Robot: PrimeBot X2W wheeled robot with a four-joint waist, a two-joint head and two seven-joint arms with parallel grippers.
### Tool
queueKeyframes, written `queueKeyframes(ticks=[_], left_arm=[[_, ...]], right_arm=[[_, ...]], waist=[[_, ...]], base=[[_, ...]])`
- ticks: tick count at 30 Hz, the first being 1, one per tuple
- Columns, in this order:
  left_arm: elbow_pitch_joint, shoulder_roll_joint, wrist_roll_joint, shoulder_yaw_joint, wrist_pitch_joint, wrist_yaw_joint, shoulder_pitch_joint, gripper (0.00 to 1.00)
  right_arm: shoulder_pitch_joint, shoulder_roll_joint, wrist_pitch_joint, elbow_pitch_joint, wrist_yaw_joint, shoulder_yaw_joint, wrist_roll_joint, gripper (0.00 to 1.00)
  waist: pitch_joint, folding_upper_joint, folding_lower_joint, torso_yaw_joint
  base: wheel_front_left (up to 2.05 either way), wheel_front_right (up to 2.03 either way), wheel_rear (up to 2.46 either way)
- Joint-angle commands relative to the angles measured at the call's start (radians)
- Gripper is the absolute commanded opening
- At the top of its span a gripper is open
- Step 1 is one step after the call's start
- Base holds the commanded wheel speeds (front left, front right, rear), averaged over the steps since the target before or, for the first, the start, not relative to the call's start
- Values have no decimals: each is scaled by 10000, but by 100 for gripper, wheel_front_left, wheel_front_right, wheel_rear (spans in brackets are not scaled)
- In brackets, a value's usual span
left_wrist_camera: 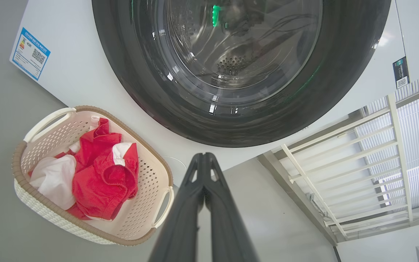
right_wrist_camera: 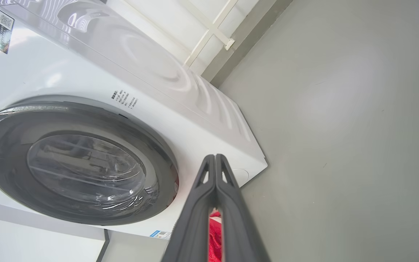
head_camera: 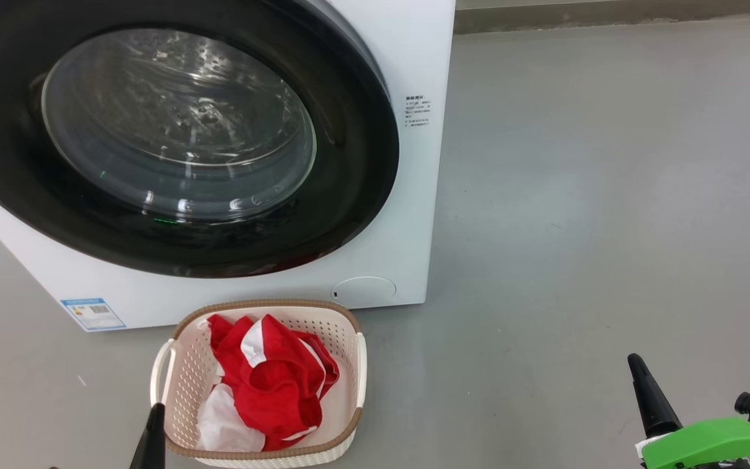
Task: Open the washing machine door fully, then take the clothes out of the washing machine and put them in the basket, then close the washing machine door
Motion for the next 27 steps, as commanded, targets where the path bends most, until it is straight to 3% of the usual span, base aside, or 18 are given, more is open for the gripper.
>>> queueKeyframes(ticks=[1, 27], left_arm=[[-220, 171, -370, 147, 79, 2, -402, 0], [-197, 241, -3071, 179, 798, 3, -872, 0]], right_arm=[[-446, -107, 108, -304, -4, -21, 370, 0], [-790, -10, 849, -577, -7, -358, 2614, 0]], waist=[[-8, 0, -1, 10], [-109, 0, -1, 138]], base=[[0, 0, 0], [0, 0, 0]])
